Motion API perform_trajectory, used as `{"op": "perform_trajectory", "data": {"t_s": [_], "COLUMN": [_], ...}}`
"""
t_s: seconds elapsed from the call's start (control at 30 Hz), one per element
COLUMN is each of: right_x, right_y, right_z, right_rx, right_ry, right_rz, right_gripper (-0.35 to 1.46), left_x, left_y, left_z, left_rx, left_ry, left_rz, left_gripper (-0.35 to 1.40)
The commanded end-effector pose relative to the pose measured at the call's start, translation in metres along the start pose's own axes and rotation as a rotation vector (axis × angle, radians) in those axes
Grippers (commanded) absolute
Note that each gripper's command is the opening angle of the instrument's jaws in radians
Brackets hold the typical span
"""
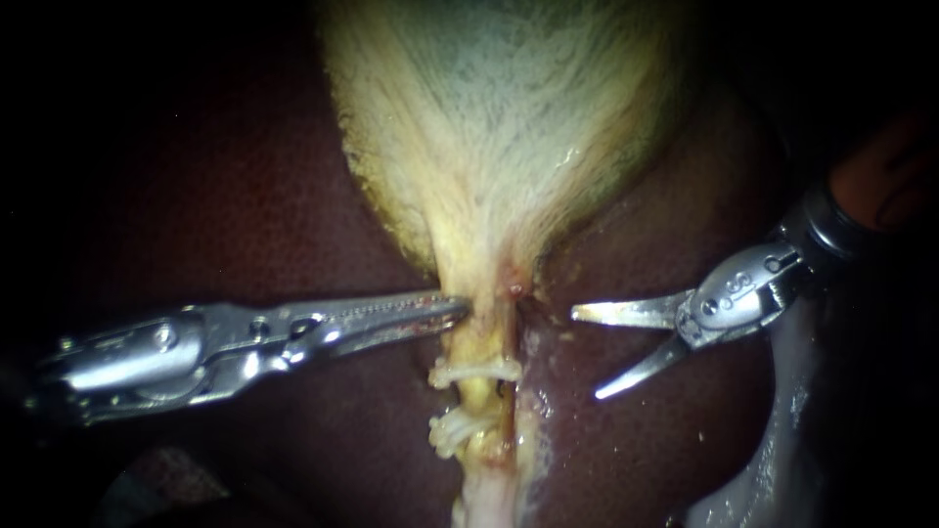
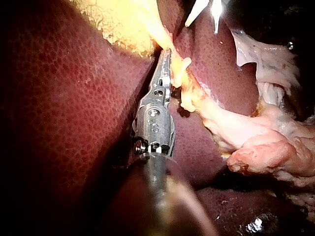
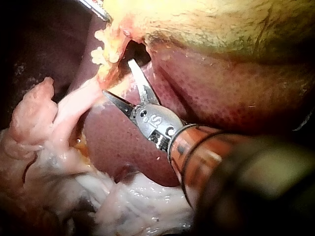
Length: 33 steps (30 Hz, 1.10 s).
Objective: Go to the cutting position left tube
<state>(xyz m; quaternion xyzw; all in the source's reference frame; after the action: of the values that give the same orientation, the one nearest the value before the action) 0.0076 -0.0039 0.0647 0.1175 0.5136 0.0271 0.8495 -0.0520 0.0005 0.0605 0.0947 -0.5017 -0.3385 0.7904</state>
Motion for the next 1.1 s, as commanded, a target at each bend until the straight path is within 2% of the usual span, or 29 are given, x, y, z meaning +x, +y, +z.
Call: {"op": "perform_trajectory", "data": {"t_s": [0.03,0.17,0.33,0.53,0.67,0.77,1.0,1.1], "right_x": [0.0001,0.0005,0.0008,-0.0001,-0.0013,-0.0023,-0.0044,-0.0050], "right_y": [-0.0002,-0.0009,-0.0025,-0.0043,-0.0050,-0.0052,-0.0051,-0.0049], "right_z": [0.0001,0.0010,0.0038,0.0079,0.0103,0.0113,0.0126,0.0131], "right_rx": [0.005,0.032,0.072,0.107,0.125,0.143,0.154,0.154], "right_ry": [0.002,0.014,0.032,0.046,0.038,0.018,-0.032,-0.041], "right_rz": [0.000,0.016,0.059,0.097,0.116,0.119,0.117,0.115], "right_gripper": [1.43,1.43,1.43,1.43,1.43,1.42,1.40,1.40], "left_x": [0.0000,-0.0006,-0.0012,-0.0013,-0.0016,-0.0017,-0.0023,-0.0026], "left_y": [0.0000,0.0005,0.0018,0.0027,0.0025,0.0021,0.0009,0.0004], "left_z": [-0.0001,-0.0008,-0.0018,-0.0027,-0.0036,-0.0041,-0.0048,-0.0051], "left_rx": [0.001,0.011,-0.003,-0.009,-0.010,-0.009,-0.011,-0.012], "left_ry": [0.000,0.001,0.002,0.002,0.003,0.003,0.003,0.006], "left_rz": [0.000,-0.004,-0.010,-0.012,-0.014,-0.014,-0.014,-0.014], "left_gripper": [-0.06,-0.06,-0.06,-0.06,-0.06,-0.06,-0.06,-0.06]}}
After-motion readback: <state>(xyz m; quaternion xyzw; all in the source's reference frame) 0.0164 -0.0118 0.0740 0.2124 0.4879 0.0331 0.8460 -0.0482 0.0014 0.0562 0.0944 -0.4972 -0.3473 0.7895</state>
